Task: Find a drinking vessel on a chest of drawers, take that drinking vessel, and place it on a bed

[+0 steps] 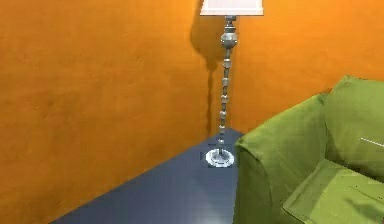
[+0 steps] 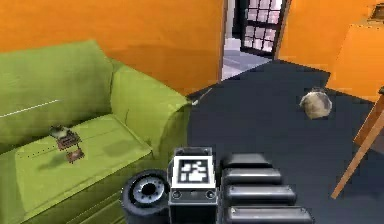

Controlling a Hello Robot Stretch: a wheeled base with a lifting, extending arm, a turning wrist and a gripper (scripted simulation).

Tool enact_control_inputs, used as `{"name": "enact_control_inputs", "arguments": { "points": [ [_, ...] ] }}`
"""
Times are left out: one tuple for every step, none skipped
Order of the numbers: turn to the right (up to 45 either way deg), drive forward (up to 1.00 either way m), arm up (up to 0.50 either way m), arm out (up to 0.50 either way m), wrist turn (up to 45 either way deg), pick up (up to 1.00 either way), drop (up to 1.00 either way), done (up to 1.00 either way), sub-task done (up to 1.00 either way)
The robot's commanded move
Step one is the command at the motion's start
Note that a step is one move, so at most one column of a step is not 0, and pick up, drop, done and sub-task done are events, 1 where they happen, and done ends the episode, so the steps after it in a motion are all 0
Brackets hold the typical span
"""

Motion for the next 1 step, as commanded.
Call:
{"name": "enact_control_inputs", "arguments": {
  "points": [
    [42.0,0.00,0.00,0.00,0.0,0.00,0.00,0.00,0.00]
  ]
}}
